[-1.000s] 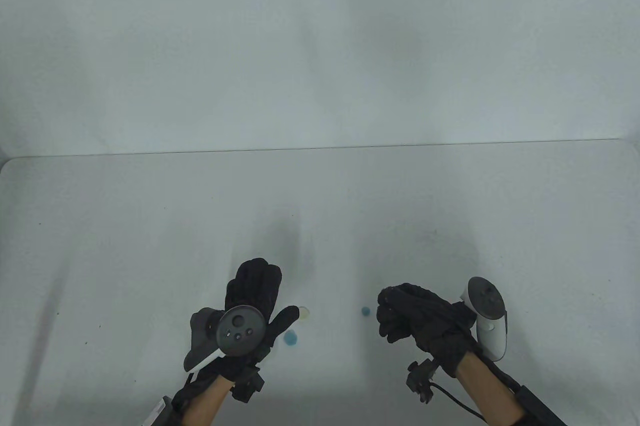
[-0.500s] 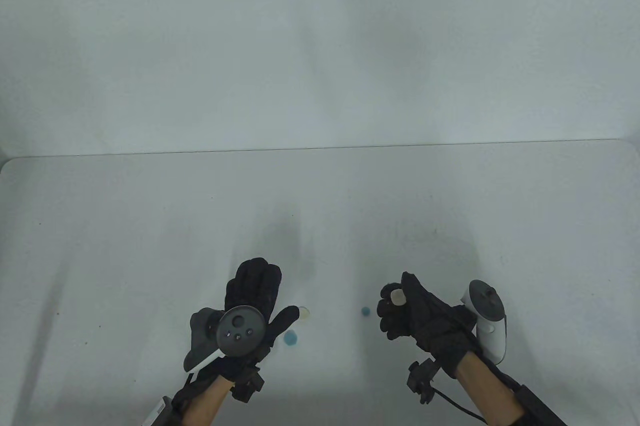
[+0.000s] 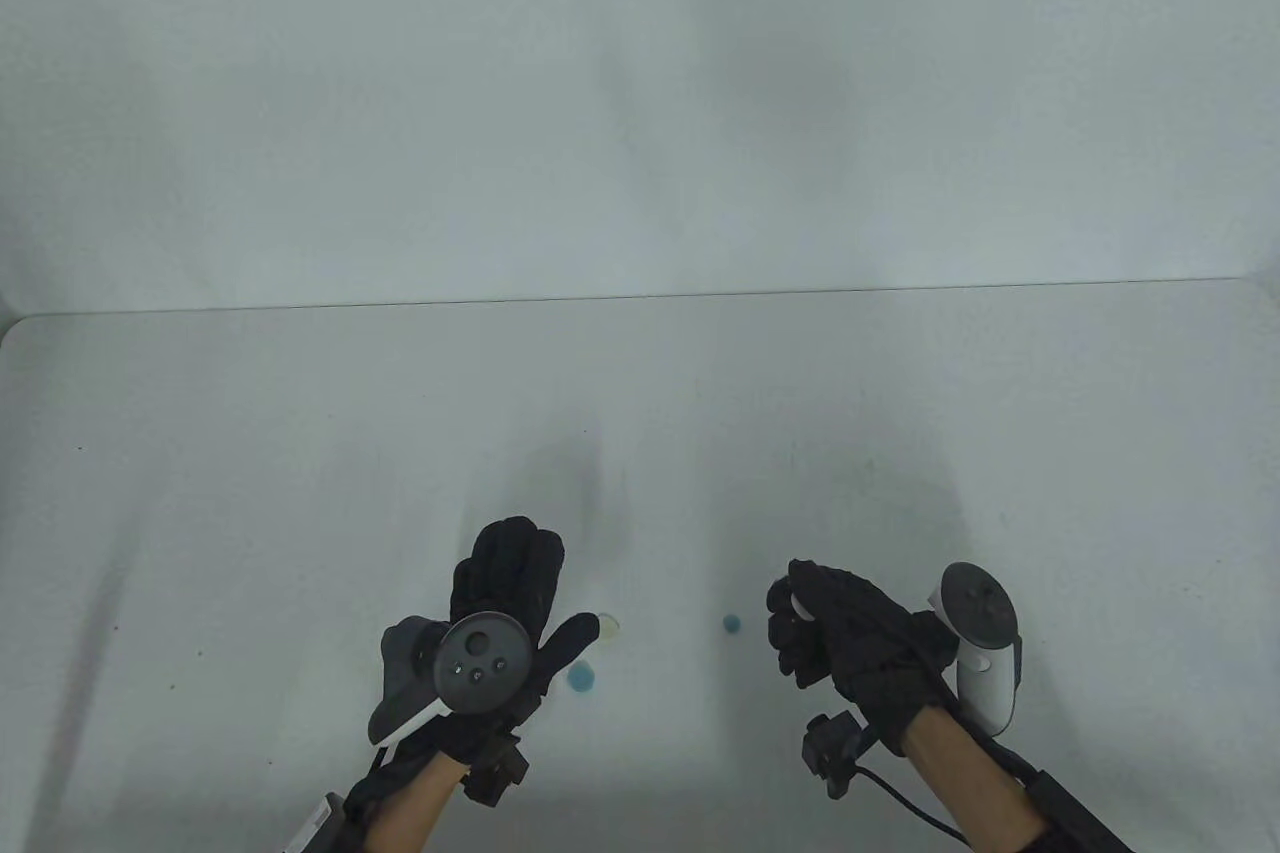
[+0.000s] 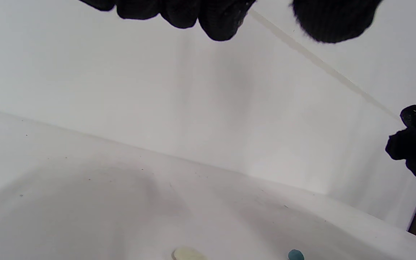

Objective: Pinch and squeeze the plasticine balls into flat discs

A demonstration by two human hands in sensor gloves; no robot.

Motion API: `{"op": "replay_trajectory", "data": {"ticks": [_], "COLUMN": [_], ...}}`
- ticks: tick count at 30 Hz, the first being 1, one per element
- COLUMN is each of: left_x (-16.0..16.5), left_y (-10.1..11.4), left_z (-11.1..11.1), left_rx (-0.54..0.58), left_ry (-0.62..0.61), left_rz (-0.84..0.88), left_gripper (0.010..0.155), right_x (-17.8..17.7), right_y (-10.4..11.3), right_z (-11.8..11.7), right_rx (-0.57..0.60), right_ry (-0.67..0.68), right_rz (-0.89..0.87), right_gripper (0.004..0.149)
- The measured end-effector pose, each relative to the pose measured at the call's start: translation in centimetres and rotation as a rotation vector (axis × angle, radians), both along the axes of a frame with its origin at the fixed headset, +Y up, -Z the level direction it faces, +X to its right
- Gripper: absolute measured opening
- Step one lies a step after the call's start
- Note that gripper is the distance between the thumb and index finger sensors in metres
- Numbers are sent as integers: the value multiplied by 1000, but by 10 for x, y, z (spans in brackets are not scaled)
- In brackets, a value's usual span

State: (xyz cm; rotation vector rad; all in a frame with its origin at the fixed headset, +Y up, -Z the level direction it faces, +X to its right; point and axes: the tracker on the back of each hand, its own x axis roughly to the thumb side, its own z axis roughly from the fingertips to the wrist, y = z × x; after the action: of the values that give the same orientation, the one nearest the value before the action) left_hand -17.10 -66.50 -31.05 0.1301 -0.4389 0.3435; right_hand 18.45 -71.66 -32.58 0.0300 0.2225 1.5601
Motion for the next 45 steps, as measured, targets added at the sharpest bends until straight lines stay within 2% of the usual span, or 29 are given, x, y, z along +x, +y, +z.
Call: {"op": "replay_trajectory", "data": {"ticks": [1,3,5,7,12,14,25,29,31,33,40,45], "left_x": [0,0,0,0,1,1,1,1,1,1,1,1], "left_y": [0,0,-1,0,-1,-1,0,-1,-1,0,-1,-1], "left_z": [0,0,0,0,0,0,0,0,0,0,0,0], "left_rx": [0,-1,-4,-5,-7,-10,-5,-2,-3,-2,-6,-5], "left_ry": [0,1,1,0,1,-1,0,0,1,2,1,2], "left_rz": [0,0,-3,-5,-7,-10,-8,-6,-6,-5,-8,-7], "left_gripper": [81,81,81,81,81,81,81,81,81,81,81,81], "right_x": [1,1,0,-1,-1,-1,1,-2,-3,-4,-1,-1], "right_y": [-1,-5,-7,-7,-6,-5,-2,-6,-7,-7,-1,4], "right_z": [-1,-2,-3,-3,-5,-6,-5,-4,-4,-5,-6,-6], "right_rx": [1,-24,-43,-39,-43,-37,-13,-31,-39,-37,7,32], "right_ry": [34,137,139,153,146,148,111,180,194,188,154,124], "right_rz": [-19,-95,-126,-102,-132,-143,-106,-143,-147,-135,-73,-16], "right_gripper": [47,77,82,77,51,46,44,68,73,71,48,42]}}
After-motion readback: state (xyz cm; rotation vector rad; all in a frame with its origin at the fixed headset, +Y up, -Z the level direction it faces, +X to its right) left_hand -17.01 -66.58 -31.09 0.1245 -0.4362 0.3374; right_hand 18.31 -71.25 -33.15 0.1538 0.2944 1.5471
